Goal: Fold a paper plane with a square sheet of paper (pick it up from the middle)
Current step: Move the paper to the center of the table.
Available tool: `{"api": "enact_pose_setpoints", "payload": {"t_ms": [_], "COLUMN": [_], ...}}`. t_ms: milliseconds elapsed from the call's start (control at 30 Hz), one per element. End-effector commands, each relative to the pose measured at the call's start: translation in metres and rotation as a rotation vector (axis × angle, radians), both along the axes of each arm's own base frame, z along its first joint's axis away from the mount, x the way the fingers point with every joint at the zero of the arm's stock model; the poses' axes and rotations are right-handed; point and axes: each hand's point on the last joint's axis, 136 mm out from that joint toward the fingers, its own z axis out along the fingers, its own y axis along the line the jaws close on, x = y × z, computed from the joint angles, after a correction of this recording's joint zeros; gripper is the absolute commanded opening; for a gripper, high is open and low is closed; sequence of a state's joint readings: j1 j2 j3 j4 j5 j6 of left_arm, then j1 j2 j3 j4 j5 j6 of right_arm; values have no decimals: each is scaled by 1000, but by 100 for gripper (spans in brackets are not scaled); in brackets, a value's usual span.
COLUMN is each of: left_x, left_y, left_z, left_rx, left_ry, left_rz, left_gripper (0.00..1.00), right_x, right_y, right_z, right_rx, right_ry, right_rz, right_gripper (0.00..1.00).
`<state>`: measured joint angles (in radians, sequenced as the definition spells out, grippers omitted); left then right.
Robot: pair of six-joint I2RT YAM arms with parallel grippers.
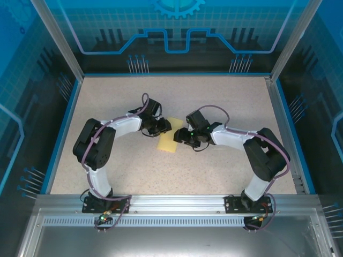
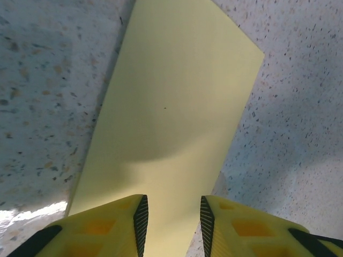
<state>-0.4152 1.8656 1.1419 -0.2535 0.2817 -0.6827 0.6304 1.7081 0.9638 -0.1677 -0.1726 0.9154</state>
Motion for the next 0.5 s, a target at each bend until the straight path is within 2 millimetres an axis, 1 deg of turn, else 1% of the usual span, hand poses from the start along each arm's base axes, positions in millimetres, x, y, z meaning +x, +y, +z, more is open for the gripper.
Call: {"api": "enact_pose_setpoints", "payload": {"t_ms": [0, 67, 200, 300, 467], "left_x": [-8, -15, -35, -51, -78], "left_y": [-2, 2, 21, 31, 29], "left_z": [-11, -20, -33, -35, -34], "left_rx": [-38, -23, 34, 57, 93], "left_ry": [60, 100, 161, 173, 199], "left_rz": [11, 31, 127, 190, 221], "left_gripper": [36, 36, 35, 36, 36], "right_x": [-5, -6, -12, -18, -30], "right_y": [-7, -7, -5, -2, 6], "right_z": [1, 1, 5, 5, 4], "right_rx": [-24, -19, 4, 26, 46], "right_ry": [-9, -8, -1, 15, 48], "right_rz": [9, 13, 37, 63, 108], "right_gripper": [60, 60, 60, 61, 61]}}
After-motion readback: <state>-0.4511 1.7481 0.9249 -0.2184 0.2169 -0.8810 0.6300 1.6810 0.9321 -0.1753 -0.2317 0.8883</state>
